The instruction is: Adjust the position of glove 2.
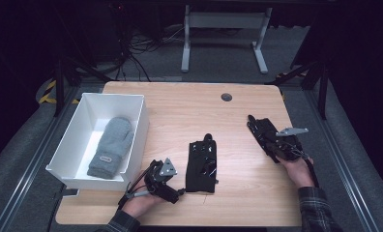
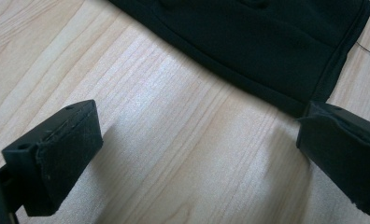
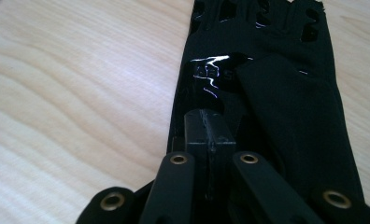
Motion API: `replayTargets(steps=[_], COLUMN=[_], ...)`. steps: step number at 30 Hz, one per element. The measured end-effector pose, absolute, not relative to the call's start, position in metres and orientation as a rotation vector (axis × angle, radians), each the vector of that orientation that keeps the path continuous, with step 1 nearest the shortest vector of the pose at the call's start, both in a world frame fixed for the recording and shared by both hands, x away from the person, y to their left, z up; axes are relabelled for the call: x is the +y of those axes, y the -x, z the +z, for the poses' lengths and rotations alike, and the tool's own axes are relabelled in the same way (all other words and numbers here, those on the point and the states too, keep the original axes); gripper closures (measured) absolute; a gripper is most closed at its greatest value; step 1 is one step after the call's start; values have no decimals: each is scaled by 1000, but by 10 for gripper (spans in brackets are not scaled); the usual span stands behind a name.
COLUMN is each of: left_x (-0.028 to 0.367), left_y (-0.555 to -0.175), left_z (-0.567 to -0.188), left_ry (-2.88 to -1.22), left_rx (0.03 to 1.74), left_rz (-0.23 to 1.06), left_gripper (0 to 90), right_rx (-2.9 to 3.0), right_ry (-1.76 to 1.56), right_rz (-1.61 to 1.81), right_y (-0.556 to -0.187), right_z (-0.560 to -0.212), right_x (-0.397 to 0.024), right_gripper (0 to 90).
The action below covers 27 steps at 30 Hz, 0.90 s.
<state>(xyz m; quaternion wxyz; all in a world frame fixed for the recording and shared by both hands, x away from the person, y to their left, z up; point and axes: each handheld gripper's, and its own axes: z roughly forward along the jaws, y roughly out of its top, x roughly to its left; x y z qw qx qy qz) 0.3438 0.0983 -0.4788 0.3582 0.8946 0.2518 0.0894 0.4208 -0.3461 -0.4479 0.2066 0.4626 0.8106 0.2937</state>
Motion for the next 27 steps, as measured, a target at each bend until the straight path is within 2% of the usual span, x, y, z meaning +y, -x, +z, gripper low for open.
replayTargets(steps=[27], left_x=[98], left_y=[-344], left_z=[-479], left_ry=[-2307], left_rx=[651], left_rz=[233], left_gripper=[6], right_rx=[2485], right_ry=[-1031], right_rz=[880], right_y=[-357], right_z=[-449], right_x=[-283], right_gripper=[900])
